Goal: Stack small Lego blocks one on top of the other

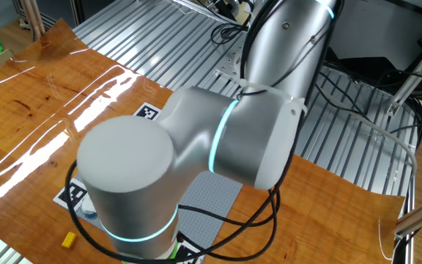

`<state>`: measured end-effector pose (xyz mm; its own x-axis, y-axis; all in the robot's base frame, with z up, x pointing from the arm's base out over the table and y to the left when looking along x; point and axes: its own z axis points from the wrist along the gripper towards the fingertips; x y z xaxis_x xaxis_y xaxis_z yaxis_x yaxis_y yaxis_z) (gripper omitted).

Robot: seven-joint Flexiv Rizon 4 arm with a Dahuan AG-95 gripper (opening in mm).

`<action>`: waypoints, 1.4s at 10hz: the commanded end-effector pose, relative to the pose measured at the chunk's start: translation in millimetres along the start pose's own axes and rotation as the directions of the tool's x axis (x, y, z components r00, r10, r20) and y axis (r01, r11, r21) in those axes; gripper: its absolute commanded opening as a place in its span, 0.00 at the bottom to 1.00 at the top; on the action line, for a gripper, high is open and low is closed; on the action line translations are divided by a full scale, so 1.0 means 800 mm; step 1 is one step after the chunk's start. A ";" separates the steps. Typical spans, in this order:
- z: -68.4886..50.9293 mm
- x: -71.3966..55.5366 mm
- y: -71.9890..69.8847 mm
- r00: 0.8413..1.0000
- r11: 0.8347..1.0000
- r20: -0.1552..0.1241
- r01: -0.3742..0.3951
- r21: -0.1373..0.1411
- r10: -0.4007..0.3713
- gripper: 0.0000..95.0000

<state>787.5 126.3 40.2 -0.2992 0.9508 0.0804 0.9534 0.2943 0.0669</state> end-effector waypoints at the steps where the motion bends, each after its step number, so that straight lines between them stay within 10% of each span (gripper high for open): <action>1: 0.000 -0.001 0.003 1.000 0.999 -0.008 0.028 0.031 -0.027 0.60; 9: -0.002 0.000 0.003 0.987 0.985 0.012 0.158 0.071 -0.159 0.60; 14: 0.001 0.003 0.003 0.997 0.997 0.014 0.073 0.022 -0.073 0.60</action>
<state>792.5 129.5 39.1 -0.3900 0.9195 0.0499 0.9207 0.3886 0.0352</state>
